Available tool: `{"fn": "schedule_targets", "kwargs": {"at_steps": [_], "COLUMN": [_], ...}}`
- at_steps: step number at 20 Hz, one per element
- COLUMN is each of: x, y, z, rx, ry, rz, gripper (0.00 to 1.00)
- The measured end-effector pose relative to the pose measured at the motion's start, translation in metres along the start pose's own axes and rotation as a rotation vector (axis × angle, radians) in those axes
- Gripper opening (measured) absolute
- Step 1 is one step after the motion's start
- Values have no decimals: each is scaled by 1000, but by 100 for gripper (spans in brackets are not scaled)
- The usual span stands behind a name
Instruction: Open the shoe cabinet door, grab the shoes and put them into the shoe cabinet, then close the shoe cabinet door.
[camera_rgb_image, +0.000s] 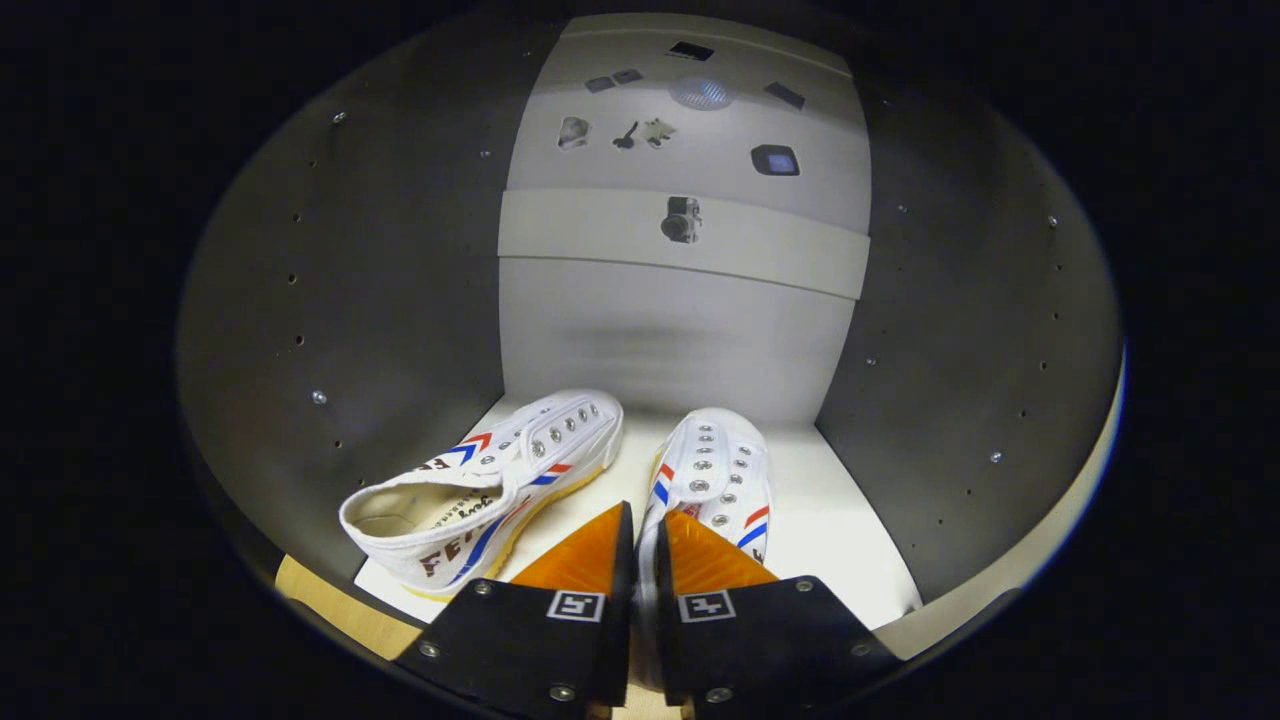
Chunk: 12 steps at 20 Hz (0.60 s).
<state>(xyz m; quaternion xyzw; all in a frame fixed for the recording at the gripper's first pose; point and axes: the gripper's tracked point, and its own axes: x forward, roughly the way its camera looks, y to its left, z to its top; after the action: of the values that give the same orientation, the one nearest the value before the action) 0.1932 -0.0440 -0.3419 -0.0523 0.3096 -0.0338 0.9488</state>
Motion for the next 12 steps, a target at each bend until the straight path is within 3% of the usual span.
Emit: {"fn": "schedule_targets", "kwargs": {"at_steps": [1,4,9,12], "x": [-8,-38,-110,-170], "y": [-2,0,-3,-12], "z": [0,7,-6,-4], "rx": [6,65,93,79], "ry": [-8,-83,-147,-237], "rz": [-9,5,30,31], "gripper": [16,42,54,67]}}
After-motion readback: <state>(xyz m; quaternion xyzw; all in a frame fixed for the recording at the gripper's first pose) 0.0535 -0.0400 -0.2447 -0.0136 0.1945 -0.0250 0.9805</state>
